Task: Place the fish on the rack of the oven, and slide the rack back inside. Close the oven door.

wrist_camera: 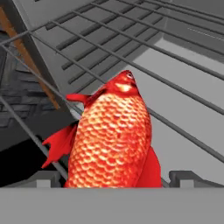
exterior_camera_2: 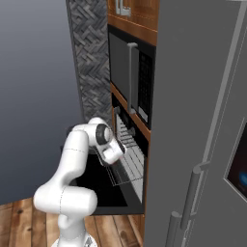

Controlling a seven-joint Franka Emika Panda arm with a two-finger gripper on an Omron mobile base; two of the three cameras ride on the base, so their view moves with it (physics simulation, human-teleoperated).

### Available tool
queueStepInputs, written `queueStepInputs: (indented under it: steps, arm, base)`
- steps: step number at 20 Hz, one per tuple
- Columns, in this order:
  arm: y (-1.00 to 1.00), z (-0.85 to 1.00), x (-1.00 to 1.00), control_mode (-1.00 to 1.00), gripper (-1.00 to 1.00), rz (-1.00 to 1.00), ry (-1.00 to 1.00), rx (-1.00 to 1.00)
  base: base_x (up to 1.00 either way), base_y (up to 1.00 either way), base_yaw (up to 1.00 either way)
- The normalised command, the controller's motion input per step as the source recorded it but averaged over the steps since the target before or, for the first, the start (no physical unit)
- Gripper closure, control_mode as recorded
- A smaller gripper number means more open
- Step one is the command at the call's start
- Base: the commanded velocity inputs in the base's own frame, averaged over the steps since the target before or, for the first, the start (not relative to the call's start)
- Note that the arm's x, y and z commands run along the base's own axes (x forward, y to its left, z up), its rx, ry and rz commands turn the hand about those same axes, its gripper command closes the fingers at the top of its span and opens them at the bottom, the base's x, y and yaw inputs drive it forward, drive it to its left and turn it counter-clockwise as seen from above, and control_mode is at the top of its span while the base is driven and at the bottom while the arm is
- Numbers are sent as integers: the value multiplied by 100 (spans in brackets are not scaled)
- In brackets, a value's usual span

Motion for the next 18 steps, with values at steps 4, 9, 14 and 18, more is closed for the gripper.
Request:
queueStepInputs:
  steps: [4, 9, 14, 18]
  arm:
    - [21, -57, 11, -100, -100, -7, -5, 26]
    - [56, -1, -12, -100, -100, -9, -6, 22]
    - [29, 29, -38, -100, -100, -11, -12, -5]
    - [31, 70, -67, -100, -100, -14, -1, -18]
  base:
    - [0, 0, 0]
    - [0, 0, 0]
    - [0, 0, 0]
    - [0, 0, 0]
